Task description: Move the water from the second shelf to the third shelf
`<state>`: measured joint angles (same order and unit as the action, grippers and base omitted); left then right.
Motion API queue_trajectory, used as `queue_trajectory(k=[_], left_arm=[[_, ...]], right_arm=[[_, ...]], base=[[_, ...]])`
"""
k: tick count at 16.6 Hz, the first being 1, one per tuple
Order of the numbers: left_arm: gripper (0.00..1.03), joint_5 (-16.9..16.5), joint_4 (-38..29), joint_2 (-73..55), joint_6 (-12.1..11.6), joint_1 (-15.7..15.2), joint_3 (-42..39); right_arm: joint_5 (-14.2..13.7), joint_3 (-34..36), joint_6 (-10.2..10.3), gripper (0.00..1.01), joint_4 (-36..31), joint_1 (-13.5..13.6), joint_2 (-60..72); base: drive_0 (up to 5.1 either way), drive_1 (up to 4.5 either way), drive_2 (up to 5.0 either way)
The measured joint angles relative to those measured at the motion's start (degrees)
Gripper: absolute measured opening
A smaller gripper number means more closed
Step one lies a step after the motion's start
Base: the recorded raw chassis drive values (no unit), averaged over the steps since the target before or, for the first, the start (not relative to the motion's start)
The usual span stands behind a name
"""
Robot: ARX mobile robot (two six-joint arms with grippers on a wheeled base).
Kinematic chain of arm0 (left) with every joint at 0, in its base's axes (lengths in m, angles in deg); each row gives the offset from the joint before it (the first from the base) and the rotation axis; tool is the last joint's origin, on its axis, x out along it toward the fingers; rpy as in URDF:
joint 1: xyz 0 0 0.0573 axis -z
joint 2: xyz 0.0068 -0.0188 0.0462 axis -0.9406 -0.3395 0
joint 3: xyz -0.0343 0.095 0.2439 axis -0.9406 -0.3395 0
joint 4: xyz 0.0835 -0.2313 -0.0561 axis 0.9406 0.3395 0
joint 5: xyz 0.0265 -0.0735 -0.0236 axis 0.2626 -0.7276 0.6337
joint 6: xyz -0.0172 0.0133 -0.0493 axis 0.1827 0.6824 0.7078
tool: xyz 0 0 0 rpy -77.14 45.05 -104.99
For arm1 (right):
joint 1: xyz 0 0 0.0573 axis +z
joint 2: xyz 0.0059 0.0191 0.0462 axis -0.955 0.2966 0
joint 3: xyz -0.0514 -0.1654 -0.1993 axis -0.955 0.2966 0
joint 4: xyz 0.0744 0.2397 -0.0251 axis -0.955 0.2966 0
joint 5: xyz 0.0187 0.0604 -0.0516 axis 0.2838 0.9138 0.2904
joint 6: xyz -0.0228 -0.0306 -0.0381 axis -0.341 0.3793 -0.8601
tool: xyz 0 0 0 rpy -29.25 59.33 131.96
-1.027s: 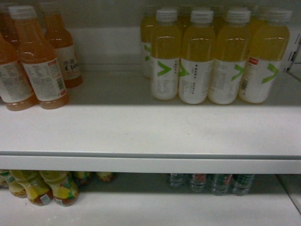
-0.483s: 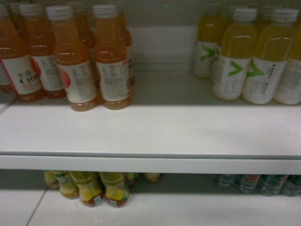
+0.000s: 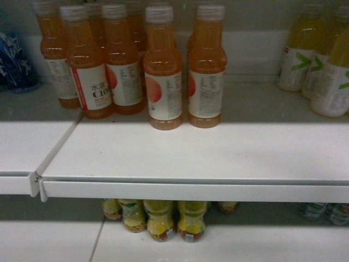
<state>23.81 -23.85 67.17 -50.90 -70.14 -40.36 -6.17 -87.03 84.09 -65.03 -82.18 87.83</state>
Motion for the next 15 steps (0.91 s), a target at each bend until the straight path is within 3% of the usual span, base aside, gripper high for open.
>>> queue_trajectory(k=[15], left_arm=[[0.98,-0.02,0.0,0.0,0.0,0.0,0.0]], right_arm=[[0.0,-0.02,0.0,0.39,0.07,0.0,-0.02]], base=[[-5.0,2.48,2.5]])
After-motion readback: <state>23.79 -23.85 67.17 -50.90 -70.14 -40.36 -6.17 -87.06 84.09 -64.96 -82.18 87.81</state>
